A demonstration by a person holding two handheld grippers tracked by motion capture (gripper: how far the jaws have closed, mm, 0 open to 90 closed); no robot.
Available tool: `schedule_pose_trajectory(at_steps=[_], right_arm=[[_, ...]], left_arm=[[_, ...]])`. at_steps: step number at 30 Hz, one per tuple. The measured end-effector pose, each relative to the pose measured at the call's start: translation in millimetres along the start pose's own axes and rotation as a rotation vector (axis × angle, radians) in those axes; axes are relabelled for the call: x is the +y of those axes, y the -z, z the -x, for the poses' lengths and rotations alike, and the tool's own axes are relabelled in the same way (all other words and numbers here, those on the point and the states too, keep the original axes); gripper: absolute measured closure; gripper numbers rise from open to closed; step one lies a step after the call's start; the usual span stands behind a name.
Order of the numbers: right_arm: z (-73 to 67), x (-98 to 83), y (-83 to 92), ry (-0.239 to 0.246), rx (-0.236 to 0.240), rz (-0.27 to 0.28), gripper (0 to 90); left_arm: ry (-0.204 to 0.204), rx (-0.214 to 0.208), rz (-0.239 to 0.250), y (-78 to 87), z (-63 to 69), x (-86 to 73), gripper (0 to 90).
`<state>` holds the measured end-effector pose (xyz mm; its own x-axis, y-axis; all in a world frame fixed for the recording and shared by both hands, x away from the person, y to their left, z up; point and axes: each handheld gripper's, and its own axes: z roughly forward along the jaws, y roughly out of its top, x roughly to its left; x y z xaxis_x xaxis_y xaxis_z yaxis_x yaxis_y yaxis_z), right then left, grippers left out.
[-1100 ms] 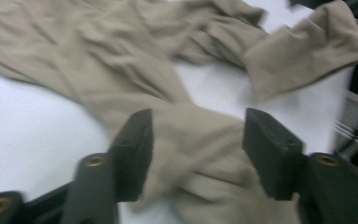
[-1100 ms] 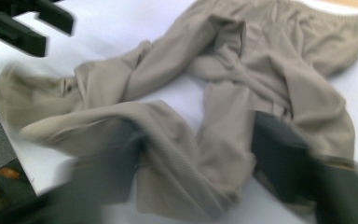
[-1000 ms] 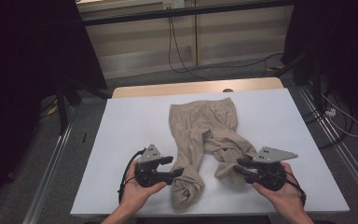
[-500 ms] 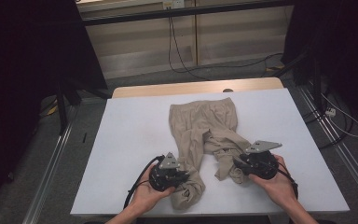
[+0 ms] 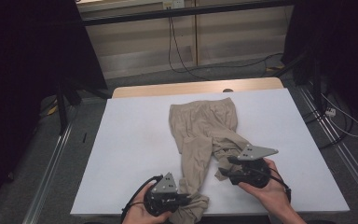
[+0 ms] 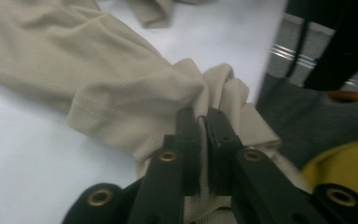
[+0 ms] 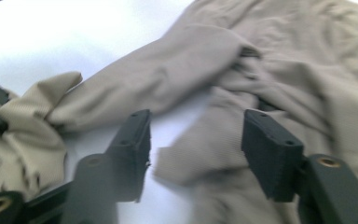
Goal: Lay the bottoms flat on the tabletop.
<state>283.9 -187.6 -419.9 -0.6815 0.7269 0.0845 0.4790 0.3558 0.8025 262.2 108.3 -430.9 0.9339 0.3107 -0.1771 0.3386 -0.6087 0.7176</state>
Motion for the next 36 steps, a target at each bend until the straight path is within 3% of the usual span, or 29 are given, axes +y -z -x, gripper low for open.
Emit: schedule_pose_trajectory(at_steps=[1,2,3,5,7,10,12,15,20,23,25,27,30,31,32,34,36], right_arm=[[0.0,0.0,0.0,0.0,0.0,0.0,56.3],[-7.2,1.3,-7.3,0.02,0.036,-0.018,63.3],[-7.2,1.3,-7.3,0.02,0.036,-0.018,63.3],[-14.3,1.8,-14.7,0.041,0.072,-0.036,68.2],[-19.9,2.8,-21.5,0.056,0.09,-0.048,68.4],[-28.1,5.9,-32.5,0.077,0.112,-0.063,64.6],[-31.6,8.6,-39.0,0.084,0.133,-0.061,60.5],[-37.8,12.9,-50.4,0.08,0.165,-0.06,52.4],[-53.2,13.3,-64.1,0.106,0.2,-0.08,44.6],[-60.6,8.9,-69.0,0.128,0.207,-0.099,42.6],[-62.9,4.9,-72.4,0.137,0.198,-0.114,42.2],[-64.6,0.1,-76.3,0.156,0.181,-0.113,42.0],[-67.5,-0.2,-75.5,0.169,0.154,-0.119,48.5],[-69.0,-0.3,-74.5,0.172,0.161,-0.121,57.7],[-69.4,-0.3,-73.6,0.178,0.166,-0.122,68.6],[-69.4,-2.0,-71.4,0.167,0.197,-0.128,86.0],[-69.9,-2.4,-70.7,0.169,0.202,-0.129,86.5]], left_arm=[[0.001,-0.007,0.003,0.8,2.9,-0.8,82.1],[-0.014,-0.045,0.013,2.9,6.0,-1.8,73.3],[-0.023,-0.048,0.022,4.3,8.0,-2.3,73.3],[-0.02,-0.043,0.042,9.2,8.6,-1.1,65.1],[-0.001,0.016,0.075,14.8,3.9,3.3,61.9],[0.02,0.041,0.116,21.8,-8.8,8.2,59.5],[0.038,0.088,0.128,24.9,-18.9,9.3,58.9],[0.055,0.142,0.131,22.8,-35.4,7.8,55.4],[0.093,0.217,0.085,10.2,-59.5,-0.4,49.2],[0.108,0.206,0.06,3.4,-61.1,-2.0,50.2],[0.085,0.21,0.042,0.4,-58.1,-1.4,51.3],[0.086,0.204,0.049,-2.2,-55.5,-1.6,52.3],[0.081,0.188,0.038,-5.9,-51.7,-1.7,52.8],[0.083,0.186,0.042,-6.9,-51.1,-1.4,53.5],[0.103,0.156,0.041,-7.5,-50.5,-1.1,55.2],[0.112,0.13,0.042,-8.3,-49.2,-1.1,65.8],[0.116,0.129,0.049,-9.6,-48.3,-1.2,66.2]])
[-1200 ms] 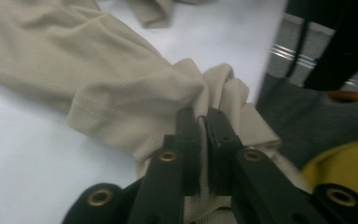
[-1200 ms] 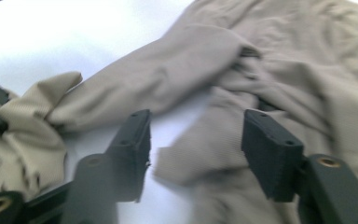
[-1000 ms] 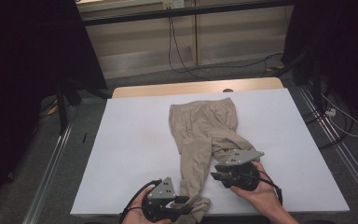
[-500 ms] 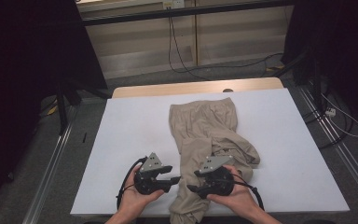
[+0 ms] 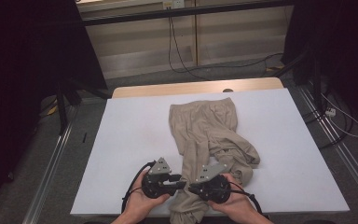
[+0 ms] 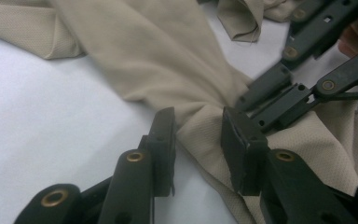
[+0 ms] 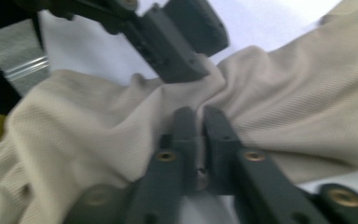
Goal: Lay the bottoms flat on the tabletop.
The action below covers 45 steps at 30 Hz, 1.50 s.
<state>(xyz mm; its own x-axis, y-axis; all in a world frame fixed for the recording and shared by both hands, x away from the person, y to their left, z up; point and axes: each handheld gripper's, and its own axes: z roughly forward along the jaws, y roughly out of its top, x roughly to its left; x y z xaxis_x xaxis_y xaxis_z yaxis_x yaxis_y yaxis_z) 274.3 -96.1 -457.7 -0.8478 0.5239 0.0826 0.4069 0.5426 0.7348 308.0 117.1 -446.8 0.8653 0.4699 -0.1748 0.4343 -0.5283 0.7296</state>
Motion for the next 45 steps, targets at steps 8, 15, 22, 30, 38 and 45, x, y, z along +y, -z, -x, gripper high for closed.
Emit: schedule_pose_trajectory(at_steps=[8,15,22,30,38,45], right_arm=[[-14.5,-6.6,11.2,0.026,0.077,-0.034,88.0],[-27.3,-13.8,20.9,0.042,0.146,-0.055,88.0],[-20.8,-14.4,29.4,0.008,0.152,-0.032,65.3],[5.0,-16.0,41.3,-0.074,0.037,0.033,56.0],[28.8,-21.4,55.7,-0.155,-0.103,0.07,61.9],[31.3,-19.6,44.9,-0.152,-0.1,0.04,67.8]], left_arm=[[-0.001,-0.004,0.006,1.0,0.4,0.8,66.4],[-0.01,0.011,0.013,-0.4,-0.3,2.8,60.3],[-0.041,0.03,-0.003,-21.1,0.3,21.0,56.6],[-0.06,0.046,-0.071,-29.6,4.0,19.7,89.6],[-0.016,0.065,-0.099,-1.1,-3.6,7.5,90.0],[0.045,0.101,-0.072,27.7,-19.6,-5.8,90.0]])
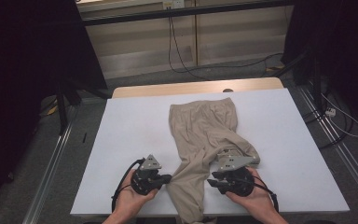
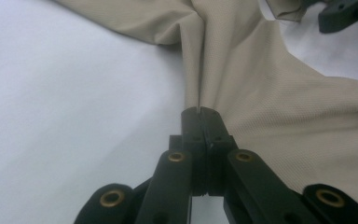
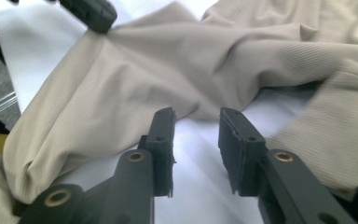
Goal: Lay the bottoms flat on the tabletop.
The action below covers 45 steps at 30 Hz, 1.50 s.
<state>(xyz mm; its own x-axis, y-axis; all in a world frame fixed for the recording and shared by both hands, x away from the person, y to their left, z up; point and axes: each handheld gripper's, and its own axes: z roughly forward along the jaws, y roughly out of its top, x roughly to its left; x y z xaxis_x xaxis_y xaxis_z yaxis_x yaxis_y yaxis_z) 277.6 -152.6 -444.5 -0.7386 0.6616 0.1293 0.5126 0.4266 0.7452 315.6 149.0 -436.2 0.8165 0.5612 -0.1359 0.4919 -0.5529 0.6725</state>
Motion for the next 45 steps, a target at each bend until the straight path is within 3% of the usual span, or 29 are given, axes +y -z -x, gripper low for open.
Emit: schedule_pose_trajectory(at_steps=[2,5,6,7,9,13,15,18,19,21,24,27,29,32,33,35,37,38,42,45], right_arm=[[-4.7,1.7,-4.7,0.019,0.032,-0.008,71.0],[-12.0,5.0,-13.2,0.041,0.059,-0.024,73.5],[-14.6,7.1,-17.4,0.056,0.06,-0.028,73.4],[-16.2,9.0,-20.2,0.069,0.062,-0.028,72.7],[-17.1,11.7,-24.7,0.077,0.062,-0.028,70.0],[-15.4,13.3,-28.8,0.071,0.072,-0.019,68.1],[-16.3,14.4,-29.0,0.076,0.08,-0.01,68.0],[-19.2,18.2,-30.4,0.079,0.096,0.02,67.9],[-20.2,19.1,-31.9,0.079,0.097,0.022,66.8],[-22.3,20.4,-37.6,0.09,0.095,0.015,61.7],[-25.3,19.9,-41.7,0.111,0.09,-0.005,58.0],[-26.4,20.9,-40.8,0.114,0.104,0.0,49.1],[-28.2,20.1,-43.9,0.114,0.068,-0.017,40.8],[-30.4,17.4,-51.3,0.133,0.041,-0.026,40.0],[-31.1,17.7,-52.6,0.142,0.036,-0.016,40.6],[-32.7,20.2,-54.9,0.153,0.03,-0.018,49.9],[-32.4,21.1,-52.4,0.168,0.03,-0.024,77.3],[-30.2,20.5,-48.9,0.152,0.04,-0.035,84.5],[-20.0,12.1,-32.5,0.131,0.029,-0.068,86.3],[-16.5,4.0,-18.5,0.113,0.039,-0.079,86.3]], left_arm=[[0.021,0.018,-0.004,-0.1,-3.5,-3.0,90.0],[0.004,0.081,-0.033,-0.3,-10.4,-2.1,90.0],[0.031,0.076,-0.038,-0.2,-14.1,-2.3,90.0],[0.053,0.101,-0.036,0.4,-17.6,-2.4,90.0],[0.061,0.133,-0.028,5.0,-25.7,-0.9,90.0],[0.105,0.061,-0.022,0.0,-33.4,-2.9,90.0],[0.088,0.039,-0.013,-1.5,-29.6,-2.2,89.8],[0.073,0.069,-0.031,-2.2,-25.6,-1.8,89.5],[0.084,0.102,-0.034,-1.6,-28.0,-2.2,89.6],[0.136,0.114,-0.025,1.0,-35.2,-2.8,89.9],[0.165,0.135,-0.017,2.9,-40.8,-3.8,90.0],[0.163,0.136,-0.029,1.9,-41.5,-3.9,90.0],[0.153,0.134,-0.028,1.0,-40.9,-3.8,89.9],[0.147,0.122,-0.024,0.9,-40.7,-4.1,89.5],[0.147,0.12,-0.024,0.5,-40.0,-4.4,89.4],[0.142,0.104,-0.027,0.8,-39.6,-4.5,89.1],[0.134,0.091,-0.016,0.3,-38.2,-4.8,89.0],[0.132,0.09,-0.018,0.1,-37.0,-4.8,89.0],[0.119,0.061,-0.019,-1.4,-31.5,-5.1,89.0],[0.109,0.013,-0.018,-3.3,-25.9,-4.8,89.0]])
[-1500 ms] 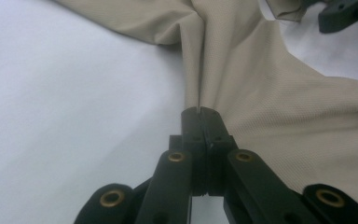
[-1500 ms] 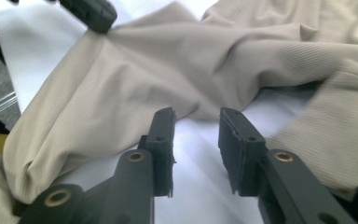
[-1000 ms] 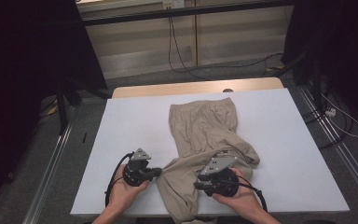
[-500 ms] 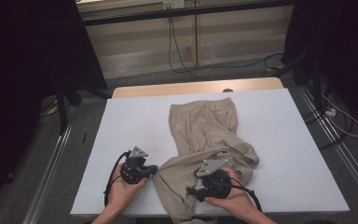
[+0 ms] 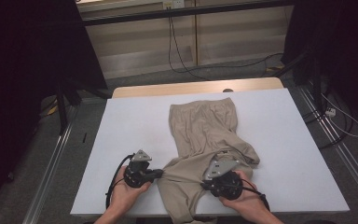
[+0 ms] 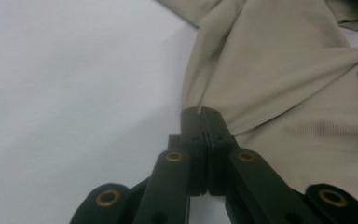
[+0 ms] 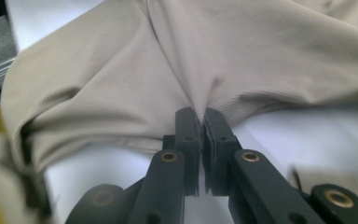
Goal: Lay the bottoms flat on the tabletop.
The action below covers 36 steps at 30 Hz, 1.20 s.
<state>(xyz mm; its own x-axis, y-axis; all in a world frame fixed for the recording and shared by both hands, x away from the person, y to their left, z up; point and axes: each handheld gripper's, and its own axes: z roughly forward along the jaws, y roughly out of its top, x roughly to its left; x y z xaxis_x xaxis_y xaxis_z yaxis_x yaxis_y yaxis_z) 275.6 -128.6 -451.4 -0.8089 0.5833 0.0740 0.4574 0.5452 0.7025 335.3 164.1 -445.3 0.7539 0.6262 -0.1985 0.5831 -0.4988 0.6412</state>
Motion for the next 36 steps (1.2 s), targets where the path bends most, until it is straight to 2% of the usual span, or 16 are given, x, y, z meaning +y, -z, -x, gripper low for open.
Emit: schedule_pose_trajectory(at_steps=[7,10,12,15,17,19,21,25,26,27,29,30,31,33,35,36], right_arm=[[-4.8,-23.2,26.7,-0.012,-0.001,-0.031,86.2],[-8.1,-34.0,35.5,-0.023,-0.007,-0.038,86.0],[-10.3,-38.3,42.1,-0.023,-0.015,-0.028,84.5],[-10.7,-38.7,46.1,-0.036,-0.007,0.0,76.8],[-10.7,-34.8,46.8,-0.038,-0.004,0.024,64.9],[-10.9,-28.8,44.6,-0.038,0.002,0.046,63.6],[-12.9,-21.7,38.9,-0.02,0.016,0.058,63.7],[-15.5,-8.1,18.5,0.025,0.044,0.028,64.5],[-15.9,-6.1,14.6,0.027,0.051,0.022,64.7],[-16.5,-2.8,8.6,0.04,0.049,0.009,63.1],[-17.8,2.0,1.2,0.044,0.053,0.01,58.4],[-18.9,4.8,-2.3,0.054,0.055,0.011,58.5],[-21.3,8.2,-6.5,0.064,0.07,0.011,58.4],[-26.4,12.1,-12.2,0.074,0.094,0.011,56.7],[-31.6,11.7,-17.3,0.086,0.109,0.002,53.7],[-33.5,10.3,-18.6,0.096,0.098,0.006,53.1]], left_arm=[[-0.045,-0.06,-0.041,-3.1,27.3,-3.7,89.1],[-0.07,-0.105,-0.049,-0.7,40.6,-6.0,89.2],[-0.085,-0.103,-0.056,0.8,48.2,-8.5,89.2],[-0.091,-0.111,-0.043,4.7,53.4,-12.0,88.6],[-0.095,-0.078,-0.027,7.8,54.2,-11.6,81.4],[-0.096,-0.078,0.003,10.5,52.2,-8.6,79.4],[-0.11,-0.072,0.035,10.5,49.6,-3.5,72.6],[-0.116,-0.027,0.083,-0.3,39.6,10.4,64.7],[-0.117,-0.001,0.094,-5.2,32.7,16.8,63.7],[-0.087,0.002,0.1,-9.5,26.2,21.8,64.0],[-0.057,0.029,0.1,-17.8,13.0,30.8,66.3],[-0.072,0.075,0.107,-24.7,4.5,37.3,67.1],[-0.075,0.087,0.108,-28.8,-0.6,41.1,67.2],[-0.015,0.078,0.108,-42.3,-13.8,49.6,64.5],[-0.033,0.095,0.098,-49.8,-18.7,55.3,58.2],[-0.045,0.1,0.107,-53.5,-18.9,57.5,56.8]])
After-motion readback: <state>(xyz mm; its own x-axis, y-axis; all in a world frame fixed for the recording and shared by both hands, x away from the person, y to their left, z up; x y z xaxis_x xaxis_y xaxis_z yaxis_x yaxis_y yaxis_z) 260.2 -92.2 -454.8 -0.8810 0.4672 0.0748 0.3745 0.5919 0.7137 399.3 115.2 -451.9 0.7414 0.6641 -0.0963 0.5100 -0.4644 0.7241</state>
